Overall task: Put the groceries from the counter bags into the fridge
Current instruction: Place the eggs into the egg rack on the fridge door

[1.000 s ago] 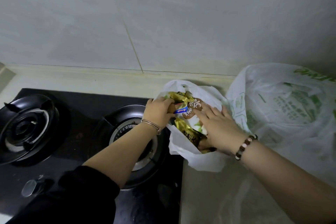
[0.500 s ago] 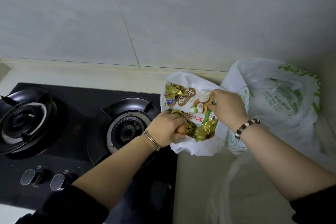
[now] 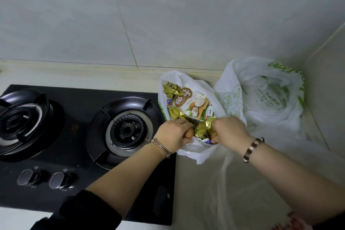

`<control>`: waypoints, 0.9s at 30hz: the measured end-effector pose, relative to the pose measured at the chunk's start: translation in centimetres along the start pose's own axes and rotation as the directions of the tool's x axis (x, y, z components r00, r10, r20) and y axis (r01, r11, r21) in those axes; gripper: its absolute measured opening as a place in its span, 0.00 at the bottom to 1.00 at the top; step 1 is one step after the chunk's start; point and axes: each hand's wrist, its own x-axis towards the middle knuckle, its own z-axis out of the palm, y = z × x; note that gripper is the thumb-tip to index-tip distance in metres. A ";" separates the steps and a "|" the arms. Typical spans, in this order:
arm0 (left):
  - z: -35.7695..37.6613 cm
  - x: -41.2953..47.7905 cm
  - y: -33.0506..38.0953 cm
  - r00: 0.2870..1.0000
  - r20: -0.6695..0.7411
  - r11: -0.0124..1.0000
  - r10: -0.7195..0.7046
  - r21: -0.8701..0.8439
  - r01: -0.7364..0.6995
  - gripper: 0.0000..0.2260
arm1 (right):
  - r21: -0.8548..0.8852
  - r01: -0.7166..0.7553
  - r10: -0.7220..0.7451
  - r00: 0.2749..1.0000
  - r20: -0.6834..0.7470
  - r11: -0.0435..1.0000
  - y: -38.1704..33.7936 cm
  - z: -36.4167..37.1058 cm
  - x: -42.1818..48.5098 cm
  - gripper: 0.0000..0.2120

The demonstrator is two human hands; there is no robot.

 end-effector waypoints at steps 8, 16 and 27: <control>0.3 -0.8 0.8 0.984 0.019 0.982 -0.175 -0.063 0.176 0.24 | -0.026 -0.158 0.159 0.984 0.077 0.987 -0.6 1.7 -0.4 0.22; 0.7 -1.2 1.4 0.961 0.070 0.958 -0.268 -0.092 0.273 0.23 | 0.049 -0.181 0.174 0.978 0.117 0.982 -1.3 2.3 0.0 0.03; -0.3 -0.6 2.7 0.932 0.050 0.920 -0.360 -0.149 0.363 0.21 | 0.009 -0.023 0.025 0.986 -0.166 1.000 -1.2 0.6 -1.3 0.14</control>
